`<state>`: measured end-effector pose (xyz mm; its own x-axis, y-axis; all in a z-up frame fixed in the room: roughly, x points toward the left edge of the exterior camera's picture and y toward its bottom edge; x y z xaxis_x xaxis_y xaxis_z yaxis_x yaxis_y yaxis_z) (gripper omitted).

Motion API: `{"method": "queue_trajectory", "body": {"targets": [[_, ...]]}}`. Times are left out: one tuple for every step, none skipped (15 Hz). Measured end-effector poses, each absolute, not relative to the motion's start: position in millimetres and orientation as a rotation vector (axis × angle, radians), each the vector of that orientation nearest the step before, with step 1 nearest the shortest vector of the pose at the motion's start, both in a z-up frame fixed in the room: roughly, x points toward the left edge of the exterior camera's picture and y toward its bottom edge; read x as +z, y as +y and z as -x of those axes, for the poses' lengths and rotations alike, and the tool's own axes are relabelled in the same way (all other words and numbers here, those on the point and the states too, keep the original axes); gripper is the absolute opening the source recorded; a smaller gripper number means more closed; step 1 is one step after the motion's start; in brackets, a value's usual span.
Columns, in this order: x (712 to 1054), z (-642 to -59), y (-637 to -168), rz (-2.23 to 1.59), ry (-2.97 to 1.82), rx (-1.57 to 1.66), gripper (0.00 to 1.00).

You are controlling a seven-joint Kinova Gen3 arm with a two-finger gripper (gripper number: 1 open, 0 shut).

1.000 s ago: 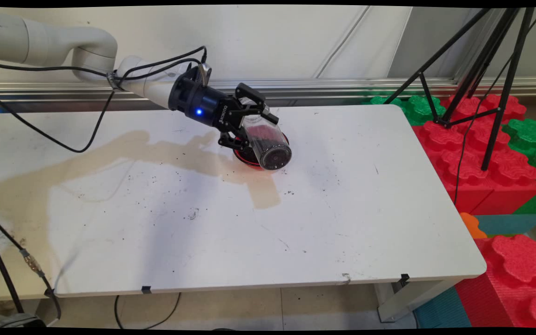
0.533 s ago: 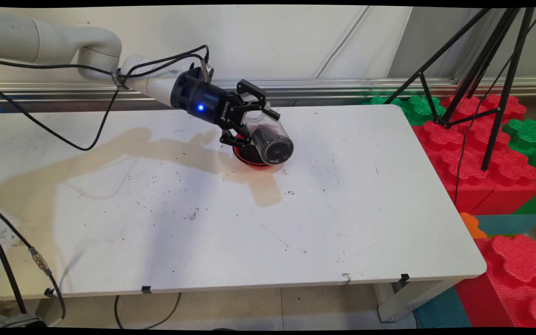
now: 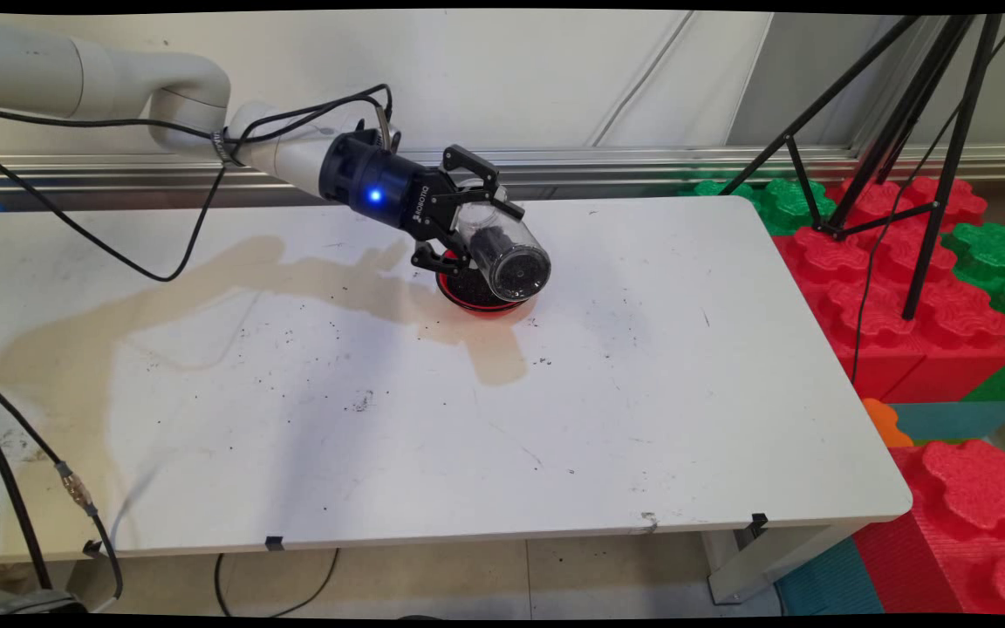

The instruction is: Pour the black seasoning powder in the red bowl

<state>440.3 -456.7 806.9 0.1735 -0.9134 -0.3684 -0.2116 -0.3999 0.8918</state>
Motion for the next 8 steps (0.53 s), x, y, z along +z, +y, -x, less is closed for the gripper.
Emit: {"method": "queue_trajectory", "body": {"targets": [[807.0, -440.6, -456.9, -1.752, -1.065, -1.276, 0.00], [806.9, -440.8, -457.0, -1.754, -1.060, -1.283, 0.00], [806.9, -441.1, -457.4, -1.758, -1.052, -1.293, 0.00], [806.9, -441.4, -457.7, -1.761, -1.045, -1.301, 0.00], [806.9, -441.6, -458.2, -1.764, -1.038, -1.309, 0.00], [807.0, -442.0, -458.9, -1.768, -1.028, -1.319, 0.00], [807.0, -442.3, -459.7, -1.772, -1.019, -1.328, 0.00], [807.1, -442.6, -460.4, -1.775, -1.011, -1.336, 0.00]]}}
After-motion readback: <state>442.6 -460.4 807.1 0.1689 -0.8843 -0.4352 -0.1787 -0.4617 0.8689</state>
